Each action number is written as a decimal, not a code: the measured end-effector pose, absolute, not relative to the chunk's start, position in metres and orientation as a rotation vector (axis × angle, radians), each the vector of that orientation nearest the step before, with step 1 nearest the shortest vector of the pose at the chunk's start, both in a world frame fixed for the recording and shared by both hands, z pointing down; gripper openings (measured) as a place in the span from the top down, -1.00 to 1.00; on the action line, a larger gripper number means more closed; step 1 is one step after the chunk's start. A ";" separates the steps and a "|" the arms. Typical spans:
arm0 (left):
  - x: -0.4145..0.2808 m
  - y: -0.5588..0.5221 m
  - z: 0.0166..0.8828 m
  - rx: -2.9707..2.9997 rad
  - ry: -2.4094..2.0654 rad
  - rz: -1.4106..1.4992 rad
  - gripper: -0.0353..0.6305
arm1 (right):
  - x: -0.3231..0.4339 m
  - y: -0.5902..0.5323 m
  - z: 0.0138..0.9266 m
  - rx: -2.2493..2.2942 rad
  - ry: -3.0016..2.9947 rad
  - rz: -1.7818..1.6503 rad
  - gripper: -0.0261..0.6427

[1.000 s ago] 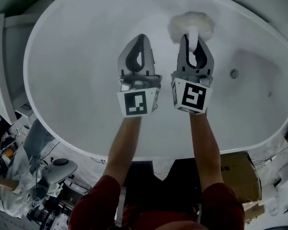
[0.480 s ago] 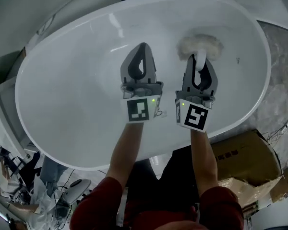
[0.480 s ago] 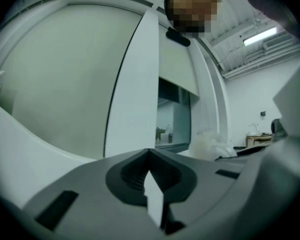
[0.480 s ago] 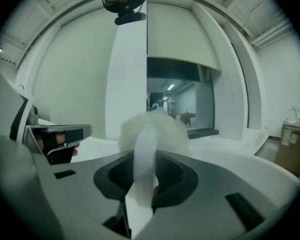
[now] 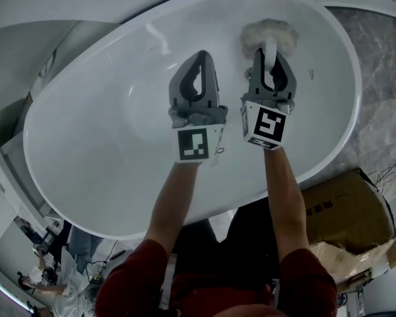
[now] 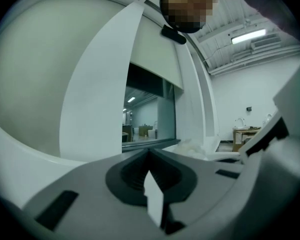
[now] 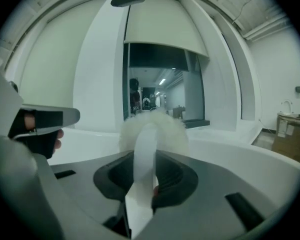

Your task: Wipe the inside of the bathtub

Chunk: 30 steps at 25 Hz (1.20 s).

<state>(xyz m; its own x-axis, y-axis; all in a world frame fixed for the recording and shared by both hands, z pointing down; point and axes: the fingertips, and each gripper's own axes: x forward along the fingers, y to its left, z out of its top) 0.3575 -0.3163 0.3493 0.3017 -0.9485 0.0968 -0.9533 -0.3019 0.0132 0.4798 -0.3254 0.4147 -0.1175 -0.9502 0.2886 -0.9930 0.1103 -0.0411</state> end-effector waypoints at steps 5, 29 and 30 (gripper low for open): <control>0.358 -0.329 0.363 2.465 -1.813 0.135 0.85 | 0.489 -0.388 0.442 1.922 -2.187 0.296 0.63; 0.276 -0.317 0.388 2.342 -1.908 0.137 0.85 | 0.452 -0.427 0.471 1.972 -2.131 0.334 0.64; 0.271 -0.316 0.387 2.335 -1.916 0.133 0.85 | 0.446 -0.426 0.470 1.969 -2.138 0.341 0.64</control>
<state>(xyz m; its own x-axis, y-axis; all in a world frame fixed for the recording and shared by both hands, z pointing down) 0.2706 -0.3158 0.3872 0.1959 -0.9702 0.1423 -0.9806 -0.1928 0.0353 0.4458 -0.4260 0.4702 -0.0820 -0.9470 0.3107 -0.9966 0.0782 -0.0247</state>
